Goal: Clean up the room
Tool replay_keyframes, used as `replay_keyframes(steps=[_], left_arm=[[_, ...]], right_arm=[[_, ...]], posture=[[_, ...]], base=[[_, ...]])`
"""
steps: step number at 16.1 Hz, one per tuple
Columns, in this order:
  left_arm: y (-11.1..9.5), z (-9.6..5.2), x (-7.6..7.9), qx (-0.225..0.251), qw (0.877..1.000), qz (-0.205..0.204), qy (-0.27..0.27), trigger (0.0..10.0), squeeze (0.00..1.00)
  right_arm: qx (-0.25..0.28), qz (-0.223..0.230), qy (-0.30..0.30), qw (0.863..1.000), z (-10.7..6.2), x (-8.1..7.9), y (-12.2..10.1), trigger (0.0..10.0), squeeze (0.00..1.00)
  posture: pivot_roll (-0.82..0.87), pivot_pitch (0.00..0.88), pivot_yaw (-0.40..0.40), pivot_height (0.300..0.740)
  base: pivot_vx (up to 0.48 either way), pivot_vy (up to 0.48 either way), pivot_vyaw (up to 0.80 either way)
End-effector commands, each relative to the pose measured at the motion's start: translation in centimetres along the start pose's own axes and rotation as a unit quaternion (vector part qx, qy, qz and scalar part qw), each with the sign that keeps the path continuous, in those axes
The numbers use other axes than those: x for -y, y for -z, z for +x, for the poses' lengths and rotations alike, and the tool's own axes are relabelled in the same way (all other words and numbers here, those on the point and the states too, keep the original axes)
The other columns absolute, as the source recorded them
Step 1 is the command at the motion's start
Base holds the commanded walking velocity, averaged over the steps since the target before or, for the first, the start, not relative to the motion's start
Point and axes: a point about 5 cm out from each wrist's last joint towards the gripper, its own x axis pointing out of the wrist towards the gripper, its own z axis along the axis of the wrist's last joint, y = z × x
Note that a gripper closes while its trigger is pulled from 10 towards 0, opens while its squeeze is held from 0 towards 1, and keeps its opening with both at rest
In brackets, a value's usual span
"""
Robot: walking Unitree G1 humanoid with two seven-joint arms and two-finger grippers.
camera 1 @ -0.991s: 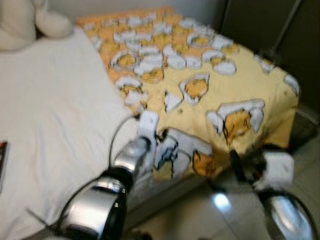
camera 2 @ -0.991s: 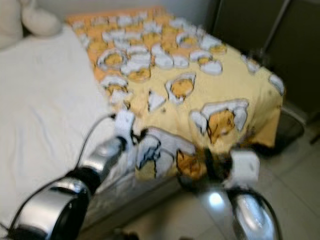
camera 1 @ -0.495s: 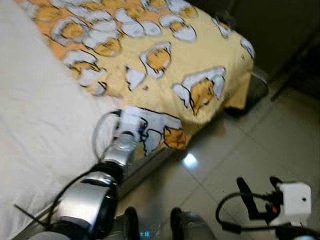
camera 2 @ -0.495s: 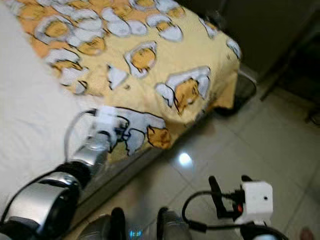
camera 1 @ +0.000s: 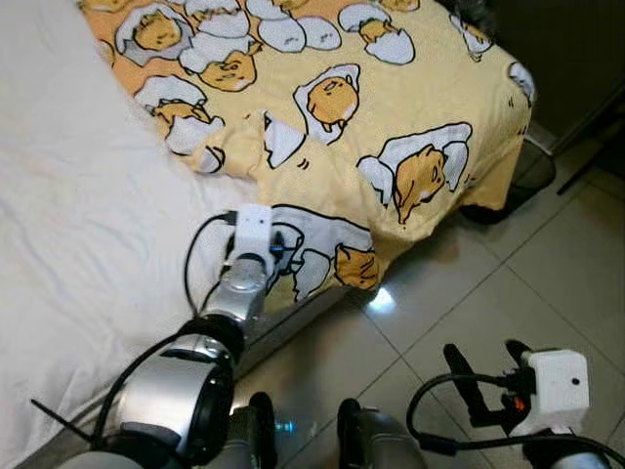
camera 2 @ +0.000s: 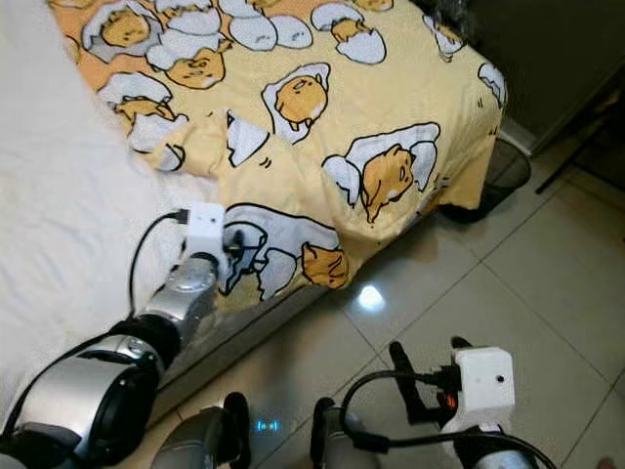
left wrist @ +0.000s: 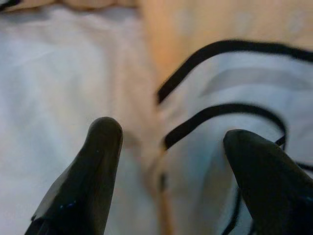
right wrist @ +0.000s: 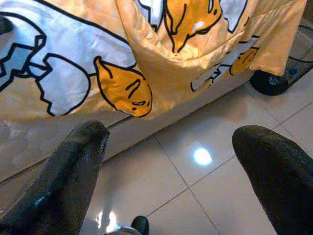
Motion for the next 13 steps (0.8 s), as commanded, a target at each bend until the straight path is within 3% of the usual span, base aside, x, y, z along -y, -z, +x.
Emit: replay_keyframes(steps=[1, 3, 4, 7, 13], left_arm=[[1.2, -0.3, 0.1, -0.021, 1.0, 0.004, 0.001, 10.0, 0.0], [1.6, -0.4, 0.3, -0.034, 0.999, -0.002, 0.003, 10.0, 0.0], [1.8, -0.4, 0.9, -0.045, 0.998, -0.028, 0.024, 0.0, 0.0], [2.1, -0.6, 2.0, -0.057, 0.996, -0.036, 0.062, 0.0, 0.0], [2.2, -0.7, 2.6, -0.072, 0.989, -0.086, 0.099, 0.0, 0.0]], right_arm=[[-0.015, -0.003, 0.005, 1.0, -0.5, 0.3, 0.1, 10.0, 0.0], [-0.022, -0.005, 0.003, 1.0, -0.9, 0.4, 0.2, 10.0, 0.0], [-0.025, -0.004, 0.002, 1.0, -0.9, 0.3, 0.2, 10.0, 0.0], [-0.031, 0.01, -0.029, 0.999, -0.8, -0.6, 0.4, 10.0, 0.0], [-0.052, 0.029, -0.088, 0.994, -0.7, -1.9, 0.8, 10.0, 0.0]], posture=[[-0.36, 0.265, -0.079, 0.74], [-0.37, 0.279, -0.084, 0.74], [-0.38, 0.283, -0.081, 0.74], [-0.37, 0.285, -0.075, 0.74], [-0.35, 0.266, -0.076, 0.74]], base=[[0.0, 0.0, 0.0], [0.0, 0.0, 0.0], [0.0, 0.0, 0.0], [0.0, 0.0, 0.0], [0.0, 0.0, 0.0]])
